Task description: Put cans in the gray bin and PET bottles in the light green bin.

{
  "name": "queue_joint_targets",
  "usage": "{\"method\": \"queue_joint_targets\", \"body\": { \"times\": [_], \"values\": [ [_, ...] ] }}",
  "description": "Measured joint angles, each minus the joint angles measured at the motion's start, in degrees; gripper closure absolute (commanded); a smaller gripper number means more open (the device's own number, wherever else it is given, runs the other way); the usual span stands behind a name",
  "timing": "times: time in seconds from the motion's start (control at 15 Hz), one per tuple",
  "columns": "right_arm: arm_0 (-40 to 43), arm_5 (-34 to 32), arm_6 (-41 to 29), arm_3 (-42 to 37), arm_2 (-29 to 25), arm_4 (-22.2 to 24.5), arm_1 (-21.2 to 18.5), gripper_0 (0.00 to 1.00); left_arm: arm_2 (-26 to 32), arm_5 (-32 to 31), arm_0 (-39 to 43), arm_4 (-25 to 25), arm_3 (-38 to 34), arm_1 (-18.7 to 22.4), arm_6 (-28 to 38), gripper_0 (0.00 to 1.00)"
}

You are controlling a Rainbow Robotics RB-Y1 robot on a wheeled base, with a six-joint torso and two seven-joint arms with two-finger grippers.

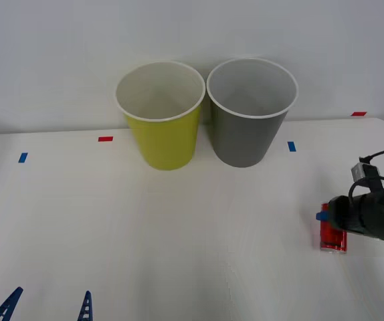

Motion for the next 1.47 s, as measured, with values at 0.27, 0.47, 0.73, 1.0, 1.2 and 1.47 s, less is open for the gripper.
{"method": "queue_joint_targets", "body": {
  "times": [0.27, 0.47, 0.73, 1.0, 1.2, 1.47],
  "values": [
    [5.2, -0.2, 11.9, -9.5, -5.5, 2.4, 6.1, 1.0, 0.0, 0.0, 0.0, 0.0, 0.0, 0.0, 0.0, 0.0],
    [8.0, -1.9, 21.3, -13.8, -8.4, 3.9, 10.2, 1.0, 0.0, 0.0, 0.0, 0.0, 0.0, 0.0, 0.0, 0.0],
    [10.1, -8.3, 27.5, -17.5, -11.3, 1.3, 15.7, 1.0, 0.0, 0.0, 0.0, 0.0, 0.0, 0.0, 0.0, 0.0],
    [10.3, -15.9, 28.3, -21.4, -9.8, -1.1, 17.3, 1.0, 0.0, 0.0, 0.0, 0.0, 0.0, 0.0, 0.0, 0.0],
    [8.8, -21.0, 29.2, -21.4, -8.1, -3.8, 16.8, 1.0, 0.0, 0.0, 0.0, 0.0, 0.0, 0.0, 0.0, 0.0],
    [4.3, -25.4, 29.7, -21.4, -6.1, -5.2, 16.8, 1.0, 0.0, 0.0, 0.0, 0.0, 0.0, 0.0, 0.0, 0.0]
  ]
}}
